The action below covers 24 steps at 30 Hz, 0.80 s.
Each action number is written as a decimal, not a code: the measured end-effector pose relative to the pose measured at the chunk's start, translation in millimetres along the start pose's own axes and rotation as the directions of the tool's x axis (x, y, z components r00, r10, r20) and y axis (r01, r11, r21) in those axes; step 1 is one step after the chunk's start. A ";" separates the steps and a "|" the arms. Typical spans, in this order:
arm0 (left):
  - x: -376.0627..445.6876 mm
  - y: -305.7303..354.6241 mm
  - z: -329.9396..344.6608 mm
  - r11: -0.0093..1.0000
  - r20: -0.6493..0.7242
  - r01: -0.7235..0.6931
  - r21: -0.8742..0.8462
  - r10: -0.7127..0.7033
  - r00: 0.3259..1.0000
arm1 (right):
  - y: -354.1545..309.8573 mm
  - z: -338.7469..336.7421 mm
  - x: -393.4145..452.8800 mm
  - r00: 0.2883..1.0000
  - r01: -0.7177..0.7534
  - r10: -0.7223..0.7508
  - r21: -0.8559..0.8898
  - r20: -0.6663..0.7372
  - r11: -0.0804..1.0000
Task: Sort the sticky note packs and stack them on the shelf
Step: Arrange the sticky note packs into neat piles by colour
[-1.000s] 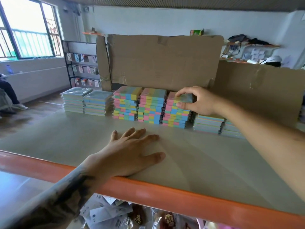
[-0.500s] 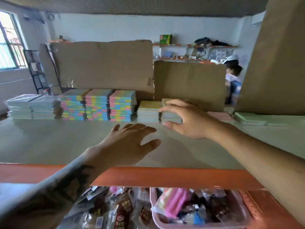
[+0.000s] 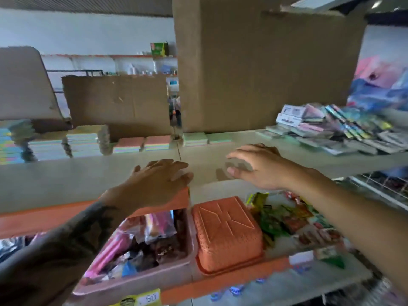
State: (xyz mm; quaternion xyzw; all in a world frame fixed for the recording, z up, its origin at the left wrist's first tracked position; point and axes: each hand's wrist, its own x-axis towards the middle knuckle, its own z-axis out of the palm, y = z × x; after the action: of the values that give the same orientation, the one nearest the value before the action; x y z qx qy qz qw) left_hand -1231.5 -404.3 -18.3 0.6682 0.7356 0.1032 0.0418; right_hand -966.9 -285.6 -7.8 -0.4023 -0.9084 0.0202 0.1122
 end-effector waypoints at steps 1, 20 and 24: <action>8.2 16.3 2.8 1.000 -0.001 -0.017 0.001 0.017 1.000 | 15.9 -3.3 -8.1 1.000 -0.019 0.019 0.001 -0.007 1.000; 187.6 214.6 36.3 0.956 0.128 -0.286 -0.070 0.293 0.947 | 206.9 -44.6 -56.1 0.944 -0.251 0.249 0.019 -0.216 0.968; 239.1 228.8 37.9 0.954 0.034 -0.297 -0.036 0.298 0.954 | 231.3 -55.2 -21.5 0.919 -0.301 0.295 0.017 -0.262 0.953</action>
State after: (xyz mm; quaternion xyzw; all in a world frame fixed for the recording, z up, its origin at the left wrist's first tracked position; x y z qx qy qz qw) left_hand -1025.8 -144.0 10.5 0.7723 0.6242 0.1065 0.0504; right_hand -772.8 -148.2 12.6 -0.5362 -0.8140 -0.0269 0.2219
